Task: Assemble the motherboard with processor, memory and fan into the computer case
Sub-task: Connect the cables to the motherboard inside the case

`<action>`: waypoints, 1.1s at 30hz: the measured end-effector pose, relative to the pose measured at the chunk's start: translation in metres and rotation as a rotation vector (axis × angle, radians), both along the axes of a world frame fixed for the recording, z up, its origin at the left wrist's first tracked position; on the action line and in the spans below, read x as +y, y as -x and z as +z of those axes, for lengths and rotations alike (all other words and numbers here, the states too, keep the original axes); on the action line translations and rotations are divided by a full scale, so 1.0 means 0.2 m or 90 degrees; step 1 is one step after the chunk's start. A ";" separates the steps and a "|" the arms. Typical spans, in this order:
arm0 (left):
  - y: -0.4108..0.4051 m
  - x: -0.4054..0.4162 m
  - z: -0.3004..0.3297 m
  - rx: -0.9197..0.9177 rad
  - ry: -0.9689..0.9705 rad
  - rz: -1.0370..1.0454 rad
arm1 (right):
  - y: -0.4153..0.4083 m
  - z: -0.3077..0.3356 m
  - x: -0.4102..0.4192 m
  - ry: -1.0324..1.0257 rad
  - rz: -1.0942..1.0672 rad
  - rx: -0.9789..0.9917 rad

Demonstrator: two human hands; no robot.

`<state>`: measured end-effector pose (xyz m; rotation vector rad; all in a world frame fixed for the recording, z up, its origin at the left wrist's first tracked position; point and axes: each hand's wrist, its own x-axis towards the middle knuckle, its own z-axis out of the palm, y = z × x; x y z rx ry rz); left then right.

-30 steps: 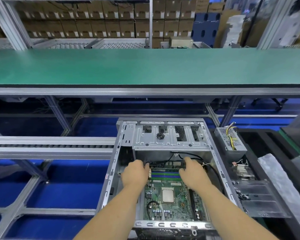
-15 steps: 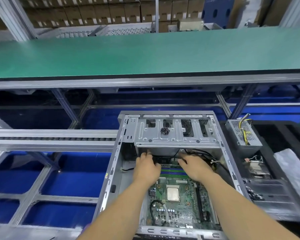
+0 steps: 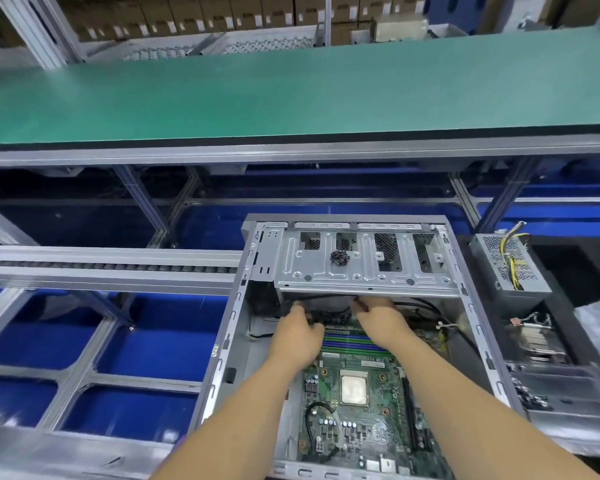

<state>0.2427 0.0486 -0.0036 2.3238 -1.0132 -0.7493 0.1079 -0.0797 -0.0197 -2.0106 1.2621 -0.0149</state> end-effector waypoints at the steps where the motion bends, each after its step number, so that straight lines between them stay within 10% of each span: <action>1: 0.01 0.00 0.00 -0.018 0.005 -0.016 | -0.01 0.00 -0.01 -0.015 0.020 0.000; 11: 0.02 0.00 -0.02 -0.088 0.007 -0.095 | -0.11 0.04 -0.02 0.090 0.060 0.208; 33: 0.05 -0.01 0.01 -0.128 0.008 -0.147 | -0.09 0.13 0.05 0.089 0.191 0.142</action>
